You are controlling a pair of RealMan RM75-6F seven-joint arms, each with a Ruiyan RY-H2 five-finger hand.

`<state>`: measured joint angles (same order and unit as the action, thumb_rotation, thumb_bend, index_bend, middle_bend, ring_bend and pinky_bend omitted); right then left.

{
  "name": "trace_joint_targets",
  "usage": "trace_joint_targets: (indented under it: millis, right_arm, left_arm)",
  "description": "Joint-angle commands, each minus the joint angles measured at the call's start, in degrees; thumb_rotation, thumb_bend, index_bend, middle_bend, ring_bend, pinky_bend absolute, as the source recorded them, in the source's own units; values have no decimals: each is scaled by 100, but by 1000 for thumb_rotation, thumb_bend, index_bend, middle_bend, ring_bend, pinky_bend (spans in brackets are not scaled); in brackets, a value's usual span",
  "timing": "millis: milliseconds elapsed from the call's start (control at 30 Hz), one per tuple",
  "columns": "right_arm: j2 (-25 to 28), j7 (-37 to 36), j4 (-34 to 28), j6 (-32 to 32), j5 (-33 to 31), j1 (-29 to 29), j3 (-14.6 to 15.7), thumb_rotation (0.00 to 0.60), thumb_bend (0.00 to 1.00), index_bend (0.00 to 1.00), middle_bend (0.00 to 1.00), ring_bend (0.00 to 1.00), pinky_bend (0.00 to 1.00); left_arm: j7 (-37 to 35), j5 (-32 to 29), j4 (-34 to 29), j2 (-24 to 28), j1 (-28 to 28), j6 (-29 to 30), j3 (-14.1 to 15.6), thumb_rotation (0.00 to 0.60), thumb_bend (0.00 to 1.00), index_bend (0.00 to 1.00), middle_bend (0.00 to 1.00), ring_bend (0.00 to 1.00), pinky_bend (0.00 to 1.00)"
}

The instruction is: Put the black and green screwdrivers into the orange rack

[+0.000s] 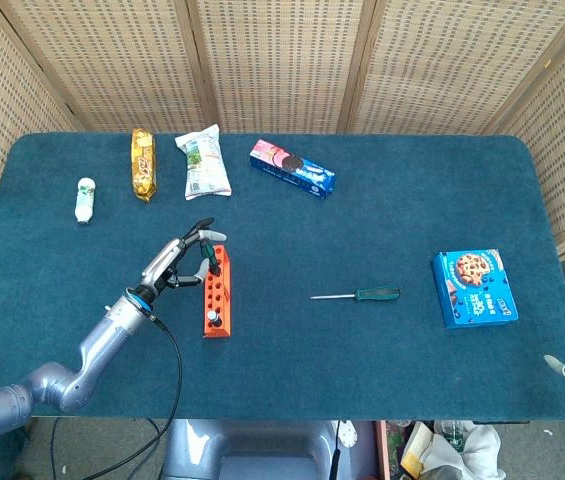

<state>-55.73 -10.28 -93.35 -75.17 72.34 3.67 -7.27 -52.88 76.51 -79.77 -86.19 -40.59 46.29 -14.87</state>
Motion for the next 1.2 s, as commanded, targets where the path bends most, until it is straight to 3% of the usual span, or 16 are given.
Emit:
trace_joint_targets:
  millis: [33, 300, 567, 633, 700, 767, 900, 1033, 1200]
  right_arm:
    - [2, -1, -3, -3, 4, -1, 1, 600, 0, 0, 0, 0, 0]
    - [9, -19, -10, -36, 42, -12, 7, 600, 0, 0, 0, 0, 0]
    - [16, -21, -48, -79, 118, -22, 27, 600, 0, 0, 0, 0, 0]
    - [18, -14, -55, -94, 134, -26, 32, 600, 0, 0, 0, 0, 0]
    - [21, -16, -65, -105, 147, -30, 35, 600, 0, 0, 0, 0, 0]
    - [25, -15, -72, -117, 153, -34, 35, 600, 0, 0, 0, 0, 0]
    - [30, 3, -97, -142, 172, -42, 43, 600, 0, 0, 0, 0, 0]
    - [27, 12, -93, -131, 151, -37, 39, 600, 0, 0, 0, 0, 0]
    - [14, 48, -88, -100, 133, -18, 39, 600, 0, 0, 0, 0, 0]
  left_arm:
    - [-20, 16, -43, 43, 9, 15, 10, 600, 568, 249, 0, 0, 0]
    - [-44, 293, -531, 601, 111, 360, -58, 600, 503, 138, 0, 0, 0]
    - [467, 156, -1428, 1687, 53, 163, -196, 600, 508, 28, 0, 0, 0]
    - [534, 15, -1554, 1876, -24, -31, -236, 600, 584, 11, 0, 0, 0]
    - [523, -159, -1618, 2039, -145, -317, -293, 600, 846, 1, 0, 0, 0]
    - [580, -283, -1617, 2163, -260, -577, -311, 600, 990, 0, 0, 0, 0]
    - [835, -775, -1416, 2341, -631, -1270, -370, 600, 1000, 0, 0, 0, 0]
    - [1138, -1206, -1182, 2367, -873, -1595, -383, 600, 1000, 4, 0, 0, 0]
    - [1772, -1695, -956, 2319, -1189, -1860, -244, 600, 1000, 103, 0, 0, 0]
